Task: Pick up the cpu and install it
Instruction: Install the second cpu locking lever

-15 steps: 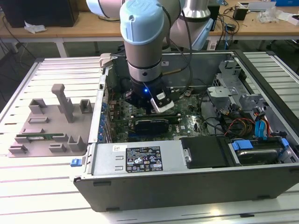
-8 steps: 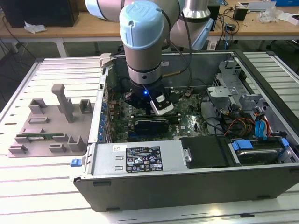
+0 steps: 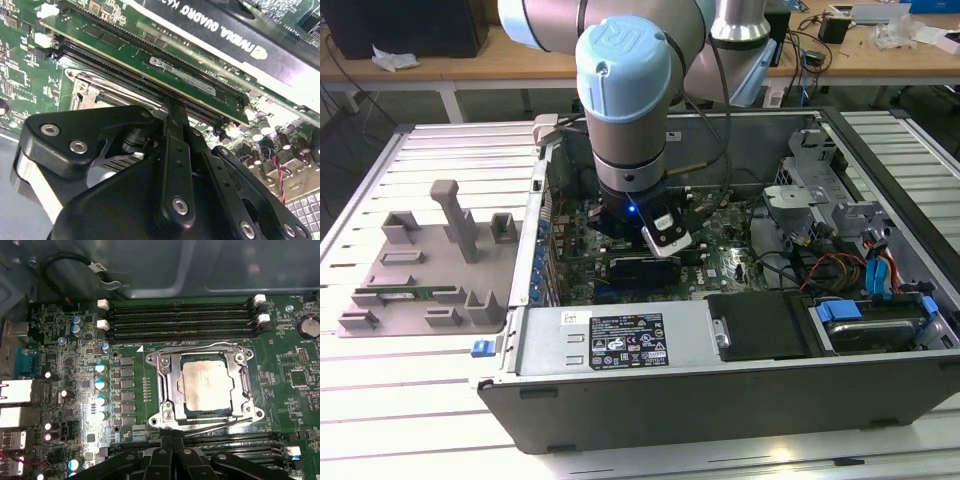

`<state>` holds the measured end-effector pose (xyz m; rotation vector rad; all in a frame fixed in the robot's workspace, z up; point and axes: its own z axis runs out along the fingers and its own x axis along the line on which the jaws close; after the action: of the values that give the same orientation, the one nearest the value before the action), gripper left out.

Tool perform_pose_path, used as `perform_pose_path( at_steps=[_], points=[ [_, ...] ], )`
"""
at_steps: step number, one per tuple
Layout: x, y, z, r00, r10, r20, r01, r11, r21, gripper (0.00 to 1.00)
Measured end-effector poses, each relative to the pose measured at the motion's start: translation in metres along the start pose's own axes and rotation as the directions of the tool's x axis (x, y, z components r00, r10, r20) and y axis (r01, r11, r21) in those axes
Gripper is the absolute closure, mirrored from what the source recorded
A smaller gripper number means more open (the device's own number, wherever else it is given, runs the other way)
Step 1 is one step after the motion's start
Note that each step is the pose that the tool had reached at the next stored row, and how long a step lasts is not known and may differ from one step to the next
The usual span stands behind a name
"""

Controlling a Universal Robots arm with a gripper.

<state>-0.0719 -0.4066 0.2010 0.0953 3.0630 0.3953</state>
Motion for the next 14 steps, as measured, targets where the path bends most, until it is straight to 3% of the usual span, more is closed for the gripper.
perform_pose_path(
  at_steps=[2, 7, 14],
  points=[
    [0.0026, -0.0006, 0.0008, 1.0000, 0.001, -0.0014, -0.002, 0.9997, -0.0261, 0.89],
    [0.0066, -0.0004, 0.0034, 1.0000, 0.004, -0.0037, -0.004, 0.9980, -0.0635, 0.89],
    [0.0072, 0.0030, 0.0073, 1.0000, 0.005, -0.0035, -0.005, 0.9977, -0.0676, 0.89]
  ],
)
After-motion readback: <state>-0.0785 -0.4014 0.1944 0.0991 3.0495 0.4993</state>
